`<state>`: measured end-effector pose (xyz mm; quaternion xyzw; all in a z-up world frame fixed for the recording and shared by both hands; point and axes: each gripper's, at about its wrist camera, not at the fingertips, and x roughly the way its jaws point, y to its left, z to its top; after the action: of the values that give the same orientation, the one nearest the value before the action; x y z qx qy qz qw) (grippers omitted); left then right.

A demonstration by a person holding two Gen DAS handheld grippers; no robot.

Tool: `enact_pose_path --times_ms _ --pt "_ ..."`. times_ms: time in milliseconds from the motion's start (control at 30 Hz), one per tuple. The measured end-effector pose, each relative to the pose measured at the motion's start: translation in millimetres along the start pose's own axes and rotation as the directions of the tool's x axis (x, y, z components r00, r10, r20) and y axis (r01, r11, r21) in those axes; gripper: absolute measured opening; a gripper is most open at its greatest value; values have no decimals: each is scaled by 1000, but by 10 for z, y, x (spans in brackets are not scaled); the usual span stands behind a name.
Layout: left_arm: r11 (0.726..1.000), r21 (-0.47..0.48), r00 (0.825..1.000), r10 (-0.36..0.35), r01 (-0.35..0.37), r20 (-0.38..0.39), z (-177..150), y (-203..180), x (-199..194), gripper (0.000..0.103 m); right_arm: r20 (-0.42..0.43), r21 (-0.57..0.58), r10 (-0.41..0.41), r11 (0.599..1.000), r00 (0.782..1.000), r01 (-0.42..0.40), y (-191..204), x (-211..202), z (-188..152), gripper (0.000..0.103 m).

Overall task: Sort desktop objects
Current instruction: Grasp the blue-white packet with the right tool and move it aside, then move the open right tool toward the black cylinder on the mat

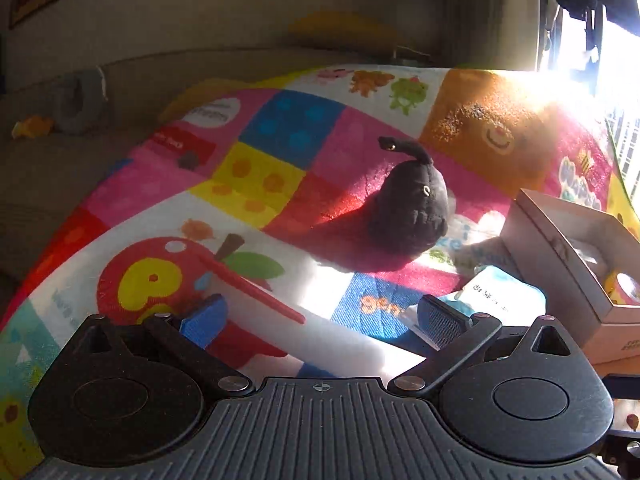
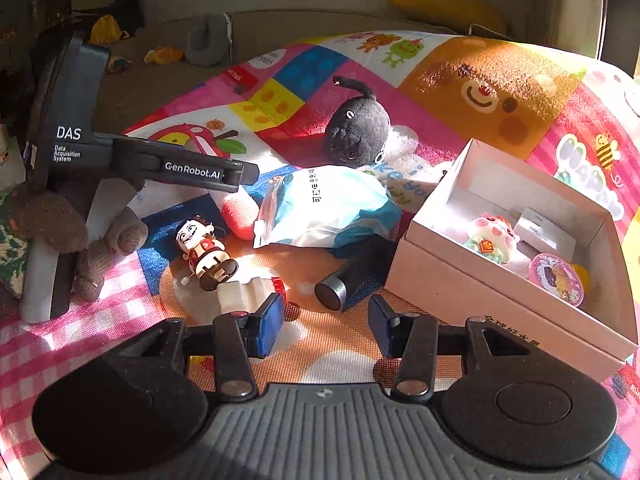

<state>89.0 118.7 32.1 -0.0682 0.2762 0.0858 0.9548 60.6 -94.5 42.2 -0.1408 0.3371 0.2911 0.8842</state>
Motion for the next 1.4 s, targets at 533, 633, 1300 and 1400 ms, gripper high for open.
enact_pose_path --times_ms 533,633,1300,1400 --pt "930 232 958 -283 287 -49 -457 -539 -856 103 -48 92 32 995 998 -28 -227 -156 -407 23" --pt "901 273 941 -328 337 -81 -570 -759 -895 103 -64 31 16 999 998 -14 -286 -402 -630 22" --pt "887 316 940 -301 337 -158 -588 -1076 -556 83 52 268 -111 959 992 93 -693 -599 -1069 86" --pt "879 328 937 -308 347 -167 -582 -1131 -540 82 52 272 -105 958 993 87 -696 -594 -1072 89"
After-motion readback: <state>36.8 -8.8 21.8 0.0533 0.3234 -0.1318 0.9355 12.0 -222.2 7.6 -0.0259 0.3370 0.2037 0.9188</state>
